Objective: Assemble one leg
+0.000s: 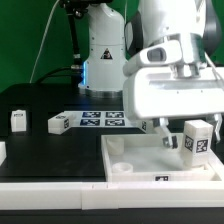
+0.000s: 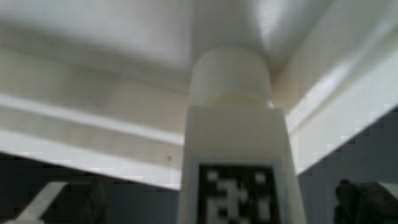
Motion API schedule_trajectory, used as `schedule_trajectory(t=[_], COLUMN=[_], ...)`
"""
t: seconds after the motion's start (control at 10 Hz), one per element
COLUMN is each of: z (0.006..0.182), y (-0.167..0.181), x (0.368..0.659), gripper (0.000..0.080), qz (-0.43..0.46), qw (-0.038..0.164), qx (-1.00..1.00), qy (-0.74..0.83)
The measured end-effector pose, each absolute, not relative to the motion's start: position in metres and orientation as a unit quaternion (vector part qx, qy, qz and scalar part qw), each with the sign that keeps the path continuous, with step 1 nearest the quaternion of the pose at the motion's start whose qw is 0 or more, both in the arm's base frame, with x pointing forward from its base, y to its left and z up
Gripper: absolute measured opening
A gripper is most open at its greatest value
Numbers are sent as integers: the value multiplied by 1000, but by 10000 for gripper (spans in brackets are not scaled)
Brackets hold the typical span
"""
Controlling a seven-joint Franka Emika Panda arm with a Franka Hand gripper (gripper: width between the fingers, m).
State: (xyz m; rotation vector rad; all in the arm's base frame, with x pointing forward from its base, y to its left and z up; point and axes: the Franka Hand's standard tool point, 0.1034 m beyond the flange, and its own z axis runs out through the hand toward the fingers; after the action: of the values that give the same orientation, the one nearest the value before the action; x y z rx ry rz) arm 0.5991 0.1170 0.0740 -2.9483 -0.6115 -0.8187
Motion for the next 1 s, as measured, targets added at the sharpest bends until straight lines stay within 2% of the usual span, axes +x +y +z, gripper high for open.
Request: schedule_trajectory(t=[0.2, 0.5, 0.9, 1.0], z=[87, 80, 79, 79], y=[117, 118, 118, 118], x=[601, 597, 596, 599], gripper=[649, 649, 649, 649], qz=[-262, -229, -34, -18], qw=[10, 13, 5, 5], qx=[-945, -954, -983, -984], qy=[-197, -196, -178, -178])
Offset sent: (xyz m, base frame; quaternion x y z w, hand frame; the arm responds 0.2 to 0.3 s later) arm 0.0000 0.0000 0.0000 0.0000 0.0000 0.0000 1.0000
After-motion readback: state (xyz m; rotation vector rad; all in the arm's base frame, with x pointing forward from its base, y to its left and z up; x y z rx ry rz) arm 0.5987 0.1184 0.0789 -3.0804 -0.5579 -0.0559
